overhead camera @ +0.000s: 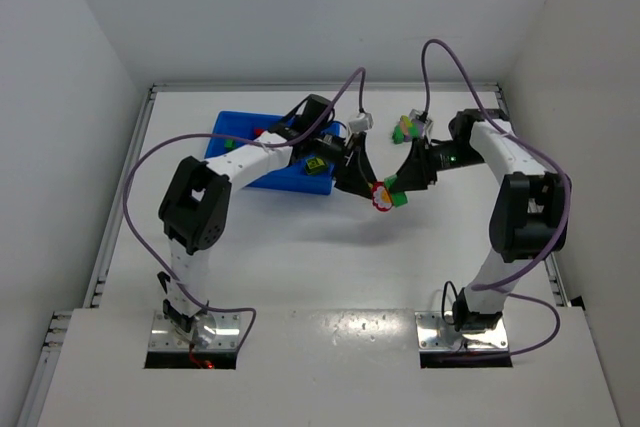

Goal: Sort the legos into containers by color

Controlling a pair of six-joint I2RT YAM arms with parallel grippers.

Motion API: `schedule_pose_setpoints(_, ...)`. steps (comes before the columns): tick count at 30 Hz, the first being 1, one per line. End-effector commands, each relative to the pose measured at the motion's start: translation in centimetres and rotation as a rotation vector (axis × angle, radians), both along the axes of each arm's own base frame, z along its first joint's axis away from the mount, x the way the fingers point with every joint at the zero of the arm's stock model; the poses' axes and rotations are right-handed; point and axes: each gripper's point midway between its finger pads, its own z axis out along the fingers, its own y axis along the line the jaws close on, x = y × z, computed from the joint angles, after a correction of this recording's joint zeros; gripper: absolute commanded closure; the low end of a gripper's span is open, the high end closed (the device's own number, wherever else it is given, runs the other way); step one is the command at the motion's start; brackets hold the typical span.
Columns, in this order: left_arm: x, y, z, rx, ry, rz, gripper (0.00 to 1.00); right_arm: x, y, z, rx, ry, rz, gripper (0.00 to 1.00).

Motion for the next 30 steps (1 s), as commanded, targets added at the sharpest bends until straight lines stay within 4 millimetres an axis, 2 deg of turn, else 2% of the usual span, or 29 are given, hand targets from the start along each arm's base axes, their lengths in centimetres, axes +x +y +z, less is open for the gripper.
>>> schedule_pose_setpoints(1,-0.3,-0.9,2.0,-0.054,-0.050,-0.043,0.28,0.5,1.1,1.9,0.064,-0.079,0.024,1.00)
schedule_pose_setpoints(2,-0.1,-0.9,1.9,-0.049,-0.054,-0.034,0.32,0.5,1.4,2.1,0.064,-0.087,0.035,1.00)
schedule_pose_setpoints(3,-0.6,-1.1,1.9,-0.040,-0.038,-0.042,0.42,0.4,1.7,1.9,0.054,-0.087,0.046,1.00)
schedule_pose_setpoints(5,-0.6,-1.1,1.9,-0.040,-0.037,-0.042,0.50,0.4,1.8,1.7,0.045,-0.099,0.057,1.00)
schedule_pose_setpoints(6,-0.6,-1.1,1.9,-0.040,-0.037,-0.042,0.61,0.7,1.8,1.7,0.036,-0.115,0.057,1.00)
schedule_pose_setpoints(8,-0.6,-1.1,1.6,-0.030,-0.037,-0.036,0.73,1.1,1.8,1.9,0.035,-0.127,0.055,1.00)
schedule_pose_setpoints(9,-0.6,-1.0,1.4,-0.028,-0.043,-0.040,0.89,1.4,1.8,2.0,0.035,-0.123,0.053,1.00)
schedule_pose_setpoints(12,-0.5,-0.5,0.3,0.011,-0.087,-0.023,1.00,2.5,1.4,2.4,0.025,-0.154,0.039,1.00)
schedule_pose_setpoints(15,-0.9,1.6,-1.2,0.065,-0.134,0.004,1.00,4.2,0.2,3.0,0.011,-0.171,-0.007,1.00)
schedule_pose_setpoints(16,-0.9,2.7,-2.6,0.107,-0.127,0.026,1.00,4.7,-0.5,3.0,0.009,-0.163,-0.032,1.00)
schedule_pose_setpoints(18,-1.0,4.0,-2.7,0.123,-0.129,0.045,1.00,5.8,-1.1,3.8,0.018,-0.182,-0.055,1.00)
schedule_pose_setpoints(19,-0.8,4.8,-3.7,0.152,-0.137,0.069,1.00,6.0,-1.5,4.1,0.016,-0.181,-0.070,1.00)
schedule_pose_setpoints(22,-0.7,6.8,-5.0,0.227,-0.245,0.101,1.00,6.2,-1.9,3.4,0.007,-0.160,-0.082,1.00)
schedule_pose_setpoints(28,0.1,7.5,-5.5,0.273,-0.292,0.170,1.00,5.3,-1.5,2.7,0.009,-0.127,-0.073,1.00)
schedule_pose_setpoints(30,0.2,8.5,-5.8,0.297,-0.310,0.216,1.00,5.1,-1.1,3.1,0.010,-0.129,-0.068,1.00)
